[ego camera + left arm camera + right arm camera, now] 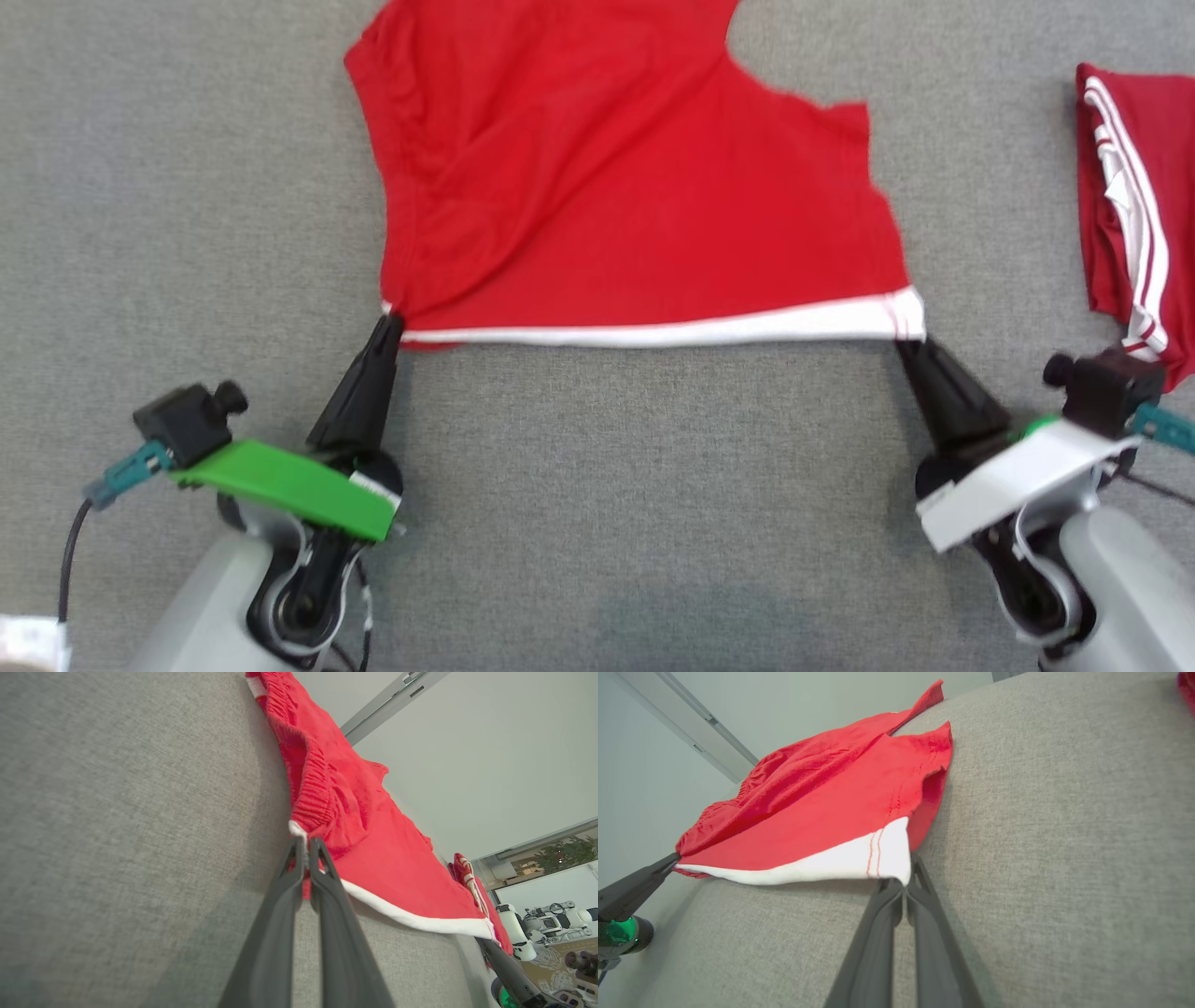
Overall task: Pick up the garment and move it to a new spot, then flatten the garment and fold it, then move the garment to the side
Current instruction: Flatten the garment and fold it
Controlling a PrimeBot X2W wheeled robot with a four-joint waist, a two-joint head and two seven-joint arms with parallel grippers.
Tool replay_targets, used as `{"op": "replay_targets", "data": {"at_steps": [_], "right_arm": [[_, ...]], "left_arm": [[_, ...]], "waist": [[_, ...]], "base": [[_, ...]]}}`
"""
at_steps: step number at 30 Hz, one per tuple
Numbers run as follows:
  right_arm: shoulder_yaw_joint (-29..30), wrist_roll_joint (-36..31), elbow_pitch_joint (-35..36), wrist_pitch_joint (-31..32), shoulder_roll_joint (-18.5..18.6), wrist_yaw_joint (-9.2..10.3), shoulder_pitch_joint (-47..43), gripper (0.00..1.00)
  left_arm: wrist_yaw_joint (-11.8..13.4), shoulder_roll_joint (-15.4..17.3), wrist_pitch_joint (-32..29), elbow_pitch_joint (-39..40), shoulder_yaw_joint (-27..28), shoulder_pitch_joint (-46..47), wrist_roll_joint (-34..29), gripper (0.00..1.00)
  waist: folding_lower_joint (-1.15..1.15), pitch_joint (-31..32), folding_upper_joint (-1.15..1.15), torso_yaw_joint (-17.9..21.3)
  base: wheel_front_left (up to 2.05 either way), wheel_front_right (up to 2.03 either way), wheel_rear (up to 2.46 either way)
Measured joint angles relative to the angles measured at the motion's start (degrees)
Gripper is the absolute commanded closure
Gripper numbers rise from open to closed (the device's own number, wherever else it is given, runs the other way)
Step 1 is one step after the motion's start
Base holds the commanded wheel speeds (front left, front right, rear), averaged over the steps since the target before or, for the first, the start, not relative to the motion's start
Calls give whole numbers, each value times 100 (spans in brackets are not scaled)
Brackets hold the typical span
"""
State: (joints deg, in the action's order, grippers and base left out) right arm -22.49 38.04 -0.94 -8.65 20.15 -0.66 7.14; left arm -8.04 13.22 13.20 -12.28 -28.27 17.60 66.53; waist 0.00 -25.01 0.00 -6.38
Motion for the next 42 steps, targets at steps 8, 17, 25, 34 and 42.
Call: {"op": "replay_targets", "data": {"at_steps": [8,17,25,34,42], "right_arm": [[-119,107,-175,174,32,31,-1061,100],[-422,7,-572,445,65,70,-1239,100],[-670,-458,-1066,569,-23,126,-619,100],[-1000,-742,-1433,649,-85,118,-349,100],[-1083,-861,-1529,692,-32,100,-310,56]], "left_arm": [[3,233,4,-30,-88,-975,132,100],[3,105,53,-159,-122,-1471,525,100],[4,5,54,-422,-298,-1058,521,100],[5,40,-126,-800,-578,-1014,442,96],[5,48,-201,-954,-692,-1013,492,2]], "waist": [[0,661,0,-28],[0,1303,0,52],[0,1247,0,27],[0,1240,0,-24],[0,1316,0,-50]], "base": [[0,0,0],[0,0,0],[0,0,0],[0,0,0],[0,0,0]]}}
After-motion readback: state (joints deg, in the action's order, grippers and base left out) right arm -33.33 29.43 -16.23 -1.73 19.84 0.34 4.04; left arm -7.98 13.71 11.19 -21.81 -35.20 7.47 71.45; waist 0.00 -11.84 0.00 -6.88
